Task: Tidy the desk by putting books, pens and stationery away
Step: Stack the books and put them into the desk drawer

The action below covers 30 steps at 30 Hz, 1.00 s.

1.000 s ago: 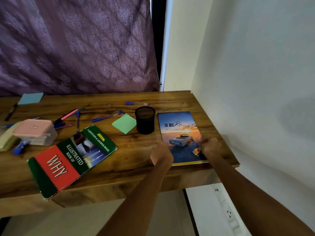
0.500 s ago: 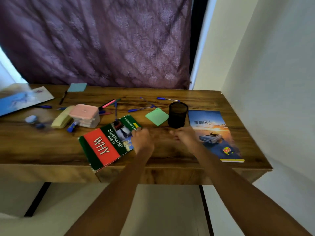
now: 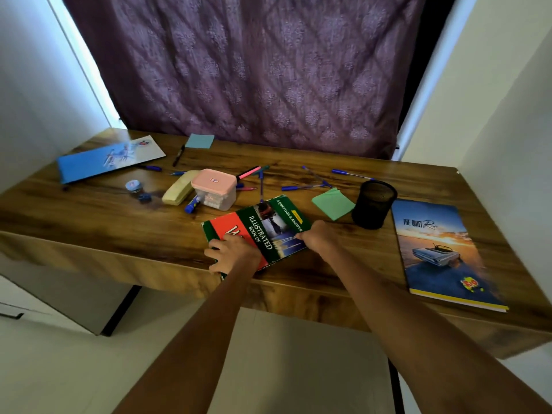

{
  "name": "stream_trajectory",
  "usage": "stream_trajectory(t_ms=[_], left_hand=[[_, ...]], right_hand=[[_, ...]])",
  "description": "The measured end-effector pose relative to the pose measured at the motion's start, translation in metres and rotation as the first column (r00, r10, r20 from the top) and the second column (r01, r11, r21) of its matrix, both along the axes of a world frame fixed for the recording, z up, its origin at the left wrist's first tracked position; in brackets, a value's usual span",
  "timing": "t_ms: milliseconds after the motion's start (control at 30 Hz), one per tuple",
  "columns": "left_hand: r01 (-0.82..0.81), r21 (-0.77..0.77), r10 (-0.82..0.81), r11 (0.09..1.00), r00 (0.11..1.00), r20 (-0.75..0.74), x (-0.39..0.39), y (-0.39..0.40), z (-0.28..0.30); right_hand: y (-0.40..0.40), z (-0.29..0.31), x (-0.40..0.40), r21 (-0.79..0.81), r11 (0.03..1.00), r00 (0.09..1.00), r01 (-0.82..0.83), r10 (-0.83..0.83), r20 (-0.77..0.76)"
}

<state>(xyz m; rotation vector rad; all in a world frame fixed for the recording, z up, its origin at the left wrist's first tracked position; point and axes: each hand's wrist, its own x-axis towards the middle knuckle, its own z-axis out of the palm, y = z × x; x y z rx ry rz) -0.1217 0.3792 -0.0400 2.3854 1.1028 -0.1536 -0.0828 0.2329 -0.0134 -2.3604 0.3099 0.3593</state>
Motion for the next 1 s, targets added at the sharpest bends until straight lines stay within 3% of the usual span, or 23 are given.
stream_trajectory(t_ms=[167,367,567,700,900,1000], left_hand=[[-0.122,-0.073,0.122,0.990,0.992,0.005,0.002,0.008,0.001],[-0.254,-0.265,0.263,0.930,0.965,-0.001,-0.003,0.028,0.002],[-0.305,-0.391,0.380,0.868,0.916,0.129,-0.014,0.036,-0.005],[-0.218,-0.449,0.364,0.867,0.892,0.268,-0.024,0.015,0.001],[-0.124,-0.383,0.302,0.916,0.841,0.450,-0.029,-0.031,0.023],[-0.008,-0.366,0.218,0.931,0.815,0.537,-0.023,-0.059,0.039]], right_hand=[[-0.005,0.003,0.005,0.085,0.992,0.996,0.089,-0.087,-0.027],[-0.009,0.000,0.005,0.072,0.991,0.992,0.115,-0.111,-0.057],[-0.016,-0.009,-0.005,0.100,0.967,0.972,0.234,-0.230,-0.053],[-0.036,-0.007,-0.014,0.287,0.900,0.944,0.329,-0.321,-0.077],[-0.086,-0.006,-0.040,0.469,0.788,0.901,0.399,-0.432,-0.040],[-0.114,0.006,-0.050,0.524,0.714,0.835,0.463,-0.550,0.011]])
